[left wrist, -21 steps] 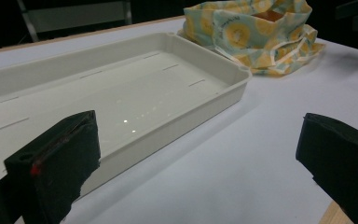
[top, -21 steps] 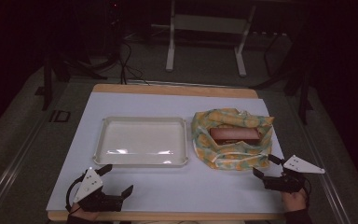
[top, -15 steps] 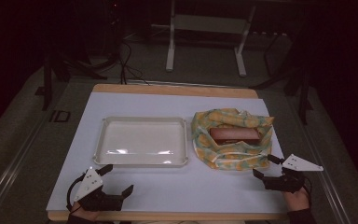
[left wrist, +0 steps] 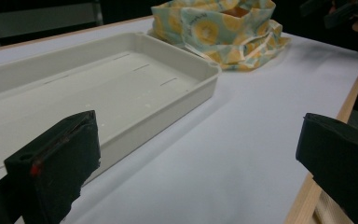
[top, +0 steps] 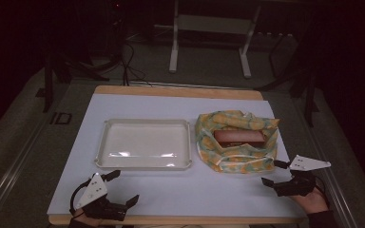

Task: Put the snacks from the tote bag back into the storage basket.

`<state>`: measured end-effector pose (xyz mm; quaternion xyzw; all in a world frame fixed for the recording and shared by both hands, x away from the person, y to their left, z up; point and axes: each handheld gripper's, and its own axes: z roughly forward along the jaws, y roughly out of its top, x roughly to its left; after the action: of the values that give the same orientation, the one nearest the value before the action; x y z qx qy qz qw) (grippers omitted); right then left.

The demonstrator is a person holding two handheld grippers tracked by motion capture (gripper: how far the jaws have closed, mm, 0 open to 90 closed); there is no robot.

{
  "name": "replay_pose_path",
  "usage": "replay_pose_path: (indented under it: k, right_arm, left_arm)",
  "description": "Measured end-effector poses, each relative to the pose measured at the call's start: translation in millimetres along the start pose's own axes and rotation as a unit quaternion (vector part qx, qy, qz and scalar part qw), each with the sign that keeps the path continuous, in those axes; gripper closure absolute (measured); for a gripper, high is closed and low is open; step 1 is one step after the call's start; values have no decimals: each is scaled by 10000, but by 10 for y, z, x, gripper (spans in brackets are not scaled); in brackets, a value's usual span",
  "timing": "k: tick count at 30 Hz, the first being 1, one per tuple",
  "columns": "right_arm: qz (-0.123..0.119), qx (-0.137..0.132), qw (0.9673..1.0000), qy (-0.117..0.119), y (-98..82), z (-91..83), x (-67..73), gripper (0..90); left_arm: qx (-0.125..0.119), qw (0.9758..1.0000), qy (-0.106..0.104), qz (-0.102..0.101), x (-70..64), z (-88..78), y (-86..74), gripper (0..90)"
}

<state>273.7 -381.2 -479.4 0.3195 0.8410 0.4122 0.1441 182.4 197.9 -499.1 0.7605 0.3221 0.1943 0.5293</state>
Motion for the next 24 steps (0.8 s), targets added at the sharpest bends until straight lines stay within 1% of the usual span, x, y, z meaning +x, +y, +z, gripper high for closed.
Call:
replay_pose_path:
  k: [4, 5, 7, 8, 10, 13, 14, 16, 20, 21, 24]
  right_arm:
    - [-130, 153, 9995, 245, 21, 16, 19, 112]
    - [-205, 192, 9991, 328, 31, 21, 27, 112]
    - [-404, 232, 9983, 355, 54, 21, 62, 112]
    - [-461, 253, 9977, 417, 72, 22, 80, 112]
    - [-581, 268, 9969, 465, 119, 26, 115, 115]
    - [-683, 210, 9954, 641, 195, 28, 147, 131]
    - [-683, 210, 9954, 641, 195, 28, 147, 131]
    - [-772, 159, 9945, 691, 249, 26, 168, 131]
    - [-889, 12, 9921, 880, 365, -2, 178, 140]
    - [-924, -35, 9916, 903, 393, -11, 175, 146]
    - [-1008, -100, 9911, 866, 475, -35, 173, 148]
  left_arm:
    - [45, 10000, -51, 66, -5, 19, 1, 0]
    - [34, 10000, -62, 61, -5, 20, 3, 0]
    - [42, 9999, -77, 52, 3, 24, 4, 0]
    - [51, 9999, -76, 48, 6, 26, 5, 0]
    - [44, 9999, -98, 48, 4, 26, 5, 0]
    - [24, 9999, -107, 74, -2, 24, 11, 0]
    - [24, 9999, -107, 74, -2, 24, 11, 0]
    - [7, 9999, -117, 87, -3, 28, 17, 0]
    - [7, 9999, -122, 84, 0, 33, 19, 0]
    - [7, 9999, -119, 85, 1, 32, 19, 0]
    - [-7, 9999, -126, 70, 2, 27, 17, 0]
